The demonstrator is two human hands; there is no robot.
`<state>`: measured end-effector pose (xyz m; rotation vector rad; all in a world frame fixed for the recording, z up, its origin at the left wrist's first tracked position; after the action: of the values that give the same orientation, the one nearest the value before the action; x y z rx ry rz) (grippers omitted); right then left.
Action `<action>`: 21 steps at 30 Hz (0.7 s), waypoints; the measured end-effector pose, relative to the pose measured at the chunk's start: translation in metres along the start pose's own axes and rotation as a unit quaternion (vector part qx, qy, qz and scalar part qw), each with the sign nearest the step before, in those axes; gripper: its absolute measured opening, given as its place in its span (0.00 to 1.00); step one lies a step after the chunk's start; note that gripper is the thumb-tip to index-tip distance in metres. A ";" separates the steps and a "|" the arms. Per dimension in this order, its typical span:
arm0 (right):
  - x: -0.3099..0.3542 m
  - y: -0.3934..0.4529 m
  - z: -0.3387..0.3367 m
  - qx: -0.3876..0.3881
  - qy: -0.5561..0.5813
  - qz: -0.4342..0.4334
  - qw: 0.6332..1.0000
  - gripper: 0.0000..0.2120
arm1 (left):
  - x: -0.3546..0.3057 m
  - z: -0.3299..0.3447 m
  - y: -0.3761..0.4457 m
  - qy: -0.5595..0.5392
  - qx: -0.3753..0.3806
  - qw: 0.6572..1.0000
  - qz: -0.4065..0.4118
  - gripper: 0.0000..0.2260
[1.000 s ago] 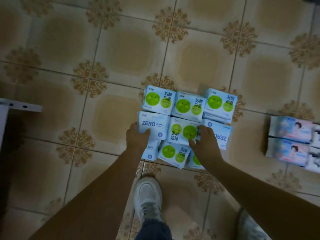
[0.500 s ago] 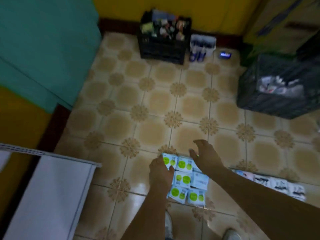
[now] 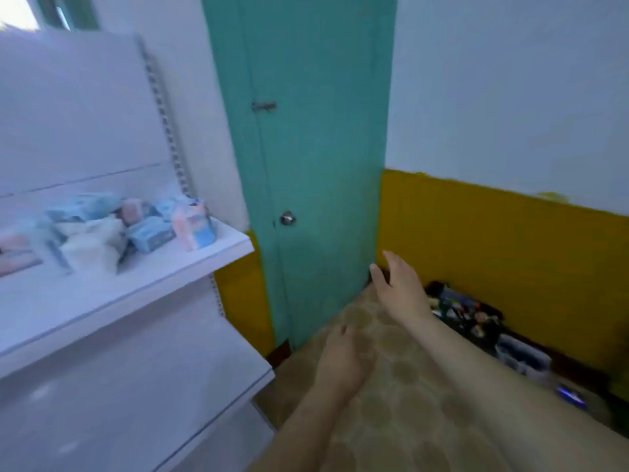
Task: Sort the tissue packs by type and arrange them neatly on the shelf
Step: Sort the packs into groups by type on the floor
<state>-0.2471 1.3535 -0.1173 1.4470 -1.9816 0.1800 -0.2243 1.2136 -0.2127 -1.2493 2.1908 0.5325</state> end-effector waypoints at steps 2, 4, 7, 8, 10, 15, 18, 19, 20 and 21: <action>0.072 0.002 -0.012 -0.004 0.032 -0.057 0.998 0.28 | 0.004 -0.058 -0.019 0.003 -0.047 0.998 -0.028 0.25; 0.142 -0.006 -0.018 -0.008 0.073 -0.108 0.991 0.27 | 0.009 -0.116 -0.044 0.015 -0.104 0.994 -0.042 0.24; 0.233 -0.028 -0.018 -0.009 0.110 -0.176 0.978 0.27 | 0.022 -0.191 -0.089 0.015 -0.173 0.983 -0.056 0.24; 0.260 -0.037 -0.015 -0.003 0.118 -0.195 0.974 0.27 | 0.029 -0.213 -0.105 0.014 -0.192 0.979 -0.062 0.23; 0.311 -0.054 -0.006 0.009 0.133 -0.226 0.965 0.27 | 0.045 -0.259 -0.136 0.010 -0.230 0.971 -0.067 0.22; 0.431 -0.092 0.025 0.039 0.137 -0.278 0.950 0.29 | 0.098 -0.367 -0.214 -0.002 -0.318 0.943 -0.093 0.20; 0.502 -0.109 0.049 0.049 0.139 -0.304 0.941 0.30 | 0.141 -0.429 -0.255 0.002 -0.352 0.930 -0.109 0.20; 0.524 -0.115 0.058 0.052 0.138 -0.315 0.937 0.30 | 0.156 -0.449 -0.268 0.002 -0.363 0.925 -0.116 0.20; 0.543 -0.121 0.069 0.060 0.135 -0.322 0.935 0.31 | 0.172 -0.468 -0.280 0.003 -0.371 0.920 -0.125 0.20; 0.561 -0.127 0.080 0.069 0.127 -0.328 0.933 0.31 | 0.188 -0.485 -0.292 0.003 -0.378 0.916 -0.135 0.19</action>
<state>-0.2597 0.8217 0.1147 1.9818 -1.2165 0.1961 -0.1784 0.6668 0.0197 -1.8952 1.8018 1.3305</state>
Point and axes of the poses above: each hand's wrist, its own y-axis towards the middle knuckle, its own z-axis out of the palm, x = y × z, the point moved 10 cm from there along y, towards the middle knuckle, and after that the axes turned 2 degrees about z, right-handed, at the moved point
